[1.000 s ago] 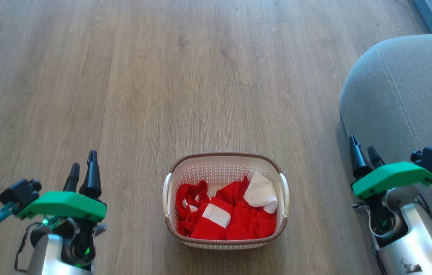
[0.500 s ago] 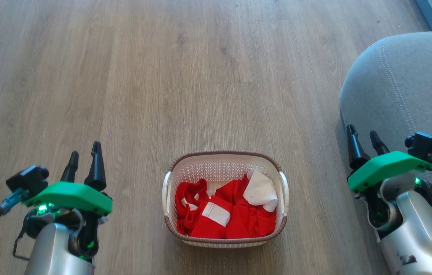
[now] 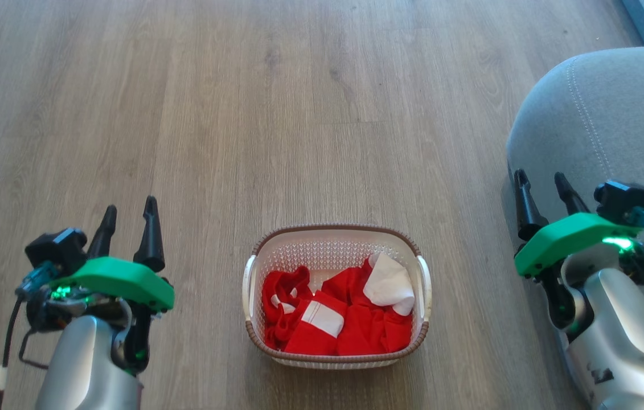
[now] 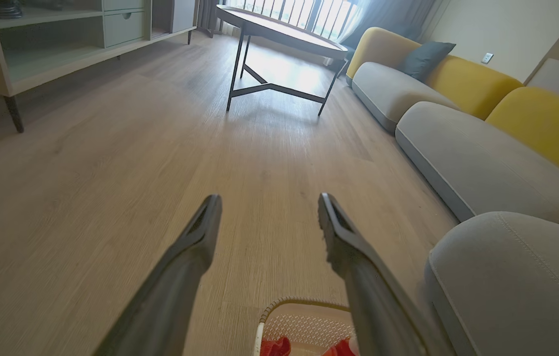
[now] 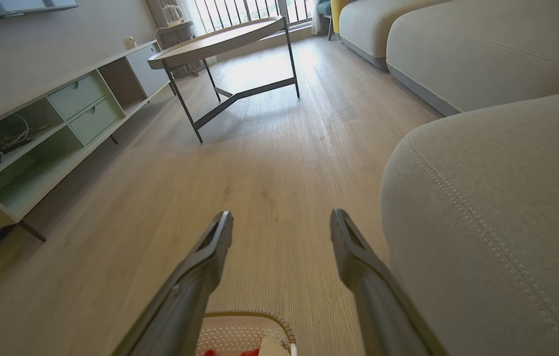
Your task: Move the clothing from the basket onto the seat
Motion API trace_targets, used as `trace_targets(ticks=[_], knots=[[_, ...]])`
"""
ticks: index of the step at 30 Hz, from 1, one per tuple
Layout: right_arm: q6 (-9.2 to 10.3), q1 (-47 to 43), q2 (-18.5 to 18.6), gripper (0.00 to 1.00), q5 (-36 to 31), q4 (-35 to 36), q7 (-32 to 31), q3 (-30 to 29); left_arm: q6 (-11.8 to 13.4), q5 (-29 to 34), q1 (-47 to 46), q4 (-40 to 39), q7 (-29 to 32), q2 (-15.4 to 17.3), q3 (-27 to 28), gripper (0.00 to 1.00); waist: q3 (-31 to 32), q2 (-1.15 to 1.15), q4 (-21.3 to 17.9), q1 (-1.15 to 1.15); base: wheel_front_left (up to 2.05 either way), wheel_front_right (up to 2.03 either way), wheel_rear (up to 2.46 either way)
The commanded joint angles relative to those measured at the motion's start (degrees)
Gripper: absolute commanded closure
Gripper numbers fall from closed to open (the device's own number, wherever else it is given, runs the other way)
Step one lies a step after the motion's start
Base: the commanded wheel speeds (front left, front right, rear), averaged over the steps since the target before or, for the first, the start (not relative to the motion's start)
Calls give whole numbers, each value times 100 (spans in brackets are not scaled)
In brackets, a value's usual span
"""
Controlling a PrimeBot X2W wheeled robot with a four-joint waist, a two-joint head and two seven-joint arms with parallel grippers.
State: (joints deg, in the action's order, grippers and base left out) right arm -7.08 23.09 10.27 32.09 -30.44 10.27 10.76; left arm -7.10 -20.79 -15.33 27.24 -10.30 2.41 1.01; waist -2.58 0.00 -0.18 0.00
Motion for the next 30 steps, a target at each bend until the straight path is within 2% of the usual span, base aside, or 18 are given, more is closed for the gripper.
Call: trace_targets(ticks=[1, 23, 30], knots=[[-34, 345, 106, 0, -203, 140, 119, 114, -31, 218, -388, -142, -112, 118, 126, 0, 2, 0, 3, 0, 0, 0, 0], [-41, 719, 228, 0, -1445, -46, 472, 267, -39, 1547, -673, 30, -468, 85, 213, 0, 19, 0, -48, 0, 0, 0, 0], [-41, 692, 190, 0, -1383, -24, 473, 158, -39, 1385, -685, 48, -470, 73, 219, 0, 9, 0, -42, 0, 0, 0, 0]])
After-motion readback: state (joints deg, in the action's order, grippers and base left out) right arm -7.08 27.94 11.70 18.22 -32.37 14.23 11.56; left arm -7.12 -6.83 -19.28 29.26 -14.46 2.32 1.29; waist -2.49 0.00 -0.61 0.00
